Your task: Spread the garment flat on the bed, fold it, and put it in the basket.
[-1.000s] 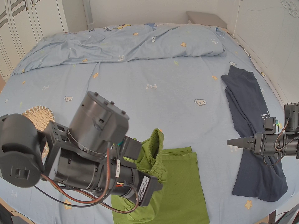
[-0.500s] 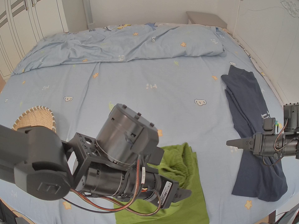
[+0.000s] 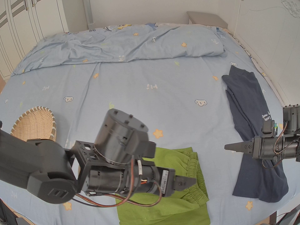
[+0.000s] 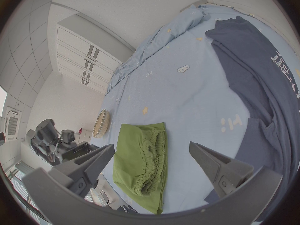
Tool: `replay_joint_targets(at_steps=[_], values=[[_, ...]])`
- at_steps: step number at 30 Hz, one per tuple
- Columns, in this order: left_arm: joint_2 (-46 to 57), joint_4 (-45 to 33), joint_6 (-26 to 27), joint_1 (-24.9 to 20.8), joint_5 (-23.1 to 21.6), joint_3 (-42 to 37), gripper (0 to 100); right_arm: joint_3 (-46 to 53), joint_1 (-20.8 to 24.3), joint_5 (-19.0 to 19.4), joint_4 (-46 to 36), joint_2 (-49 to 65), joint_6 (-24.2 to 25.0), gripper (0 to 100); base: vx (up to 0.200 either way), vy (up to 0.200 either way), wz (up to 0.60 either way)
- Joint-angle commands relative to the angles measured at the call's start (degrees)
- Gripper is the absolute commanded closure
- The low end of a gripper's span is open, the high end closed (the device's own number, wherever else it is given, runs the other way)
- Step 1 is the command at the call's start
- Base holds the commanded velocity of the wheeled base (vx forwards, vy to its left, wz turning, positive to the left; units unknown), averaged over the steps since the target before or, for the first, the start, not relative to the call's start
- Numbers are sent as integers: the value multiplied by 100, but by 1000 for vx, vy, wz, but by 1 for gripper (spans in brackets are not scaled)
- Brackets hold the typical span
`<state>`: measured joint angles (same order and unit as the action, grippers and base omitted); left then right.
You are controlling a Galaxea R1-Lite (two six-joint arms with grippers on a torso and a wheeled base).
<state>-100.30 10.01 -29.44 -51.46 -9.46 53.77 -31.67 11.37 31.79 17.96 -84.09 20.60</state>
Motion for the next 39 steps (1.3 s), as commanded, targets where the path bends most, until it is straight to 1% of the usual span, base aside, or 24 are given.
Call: replay_joint_targets(at_steps=[1, 2, 4, 5, 8, 10, 11, 13, 16, 17, 19, 24, 25, 26, 28, 30, 35, 36, 37, 39], values=[[529, 177, -264, 857, -126, -842, 0, 135, 568, -24, 6, 42, 40, 0, 0, 0, 0], [582, 221, -264, 1138, -223, -1123, 0, 170, 656, -24, 6, 51, 40, 0, 0, 0, 0], [626, 326, -273, 1498, -381, -1457, 0, 179, 708, -33, -3, 51, 32, 0, 0, 0, 0], [679, 485, -290, 1762, -548, -1774, 0, 188, 743, -42, -11, 86, 32, 0, 0, 0, 0], [696, 1073, -290, 2263, -961, -2521, 0, 196, 787, -42, -20, 209, 40, 0, 0, 0, 0], [679, 1381, -290, 2439, -1119, -2784, 0, 196, 805, -42, -20, 270, 40, 0, 0, 0, 0], [626, 1856, -290, 2606, -1322, -3118, 0, 205, 831, -42, -20, 314, 49, 0, 0, 0, 0], [327, 2427, -282, 2720, -1489, -3400, 0, 223, 849, -42, -20, 341, 40, 0, 0, 0, 0], [-200, 3165, -282, 2711, -1506, -3619, 0, 232, 875, -42, -20, 341, 49, 0, 0, 0, 0], [-270, 3271, -282, 2702, -1506, -3637, 0, 240, 884, -42, -20, 341, 49, 0, 0, 0, 0], [-701, 3745, -290, 2676, -1515, -3725, 0, 240, 893, -42, -20, 376, 49, 0, 0, 0, 0], [-1527, 4607, -273, 2456, -1453, -3830, 0, 240, 884, -42, -20, 393, 49, 0, 0, 0, 0], [-1562, 4686, -273, 2447, -1453, -3857, 0, 240, 884, -42, -20, 393, 49, 0, 0, 0, 0], [-1624, 4967, -290, 2430, -1445, -3945, 0, 240, 884, -42, -20, 393, 49, 0, 0, 0, 0], [-1641, 5239, -308, 2403, -1462, -4024, 0, 240, 884, -42, -20, 393, 49, 0, 0, 0, 0], [-1685, 5415, -352, 2263, -1480, -4059, 0, 240, 884, -42, -20, 393, 49, 0, 0, 0, 0], [-1826, 5978, -862, 1982, -1506, -4024, 0, 240, 884, -42, -20, 376, 40, 0, 0, 0, 0], [-1879, 6259, -1046, 1955, -1533, -4068, 0, 240, 884, -42, -20, 376, 40, 0, 0, 0, 0], [-1888, 6294, -1055, 1955, -1533, -4068, 0, 240, 884, -42, -11, 376, 40, 0, 0, 0, 0], [-2098, 6804, -1301, 1867, -1656, -4138, 0, 249, 884, -42, -11, 349, 40, 0, 0, 0, 0]])
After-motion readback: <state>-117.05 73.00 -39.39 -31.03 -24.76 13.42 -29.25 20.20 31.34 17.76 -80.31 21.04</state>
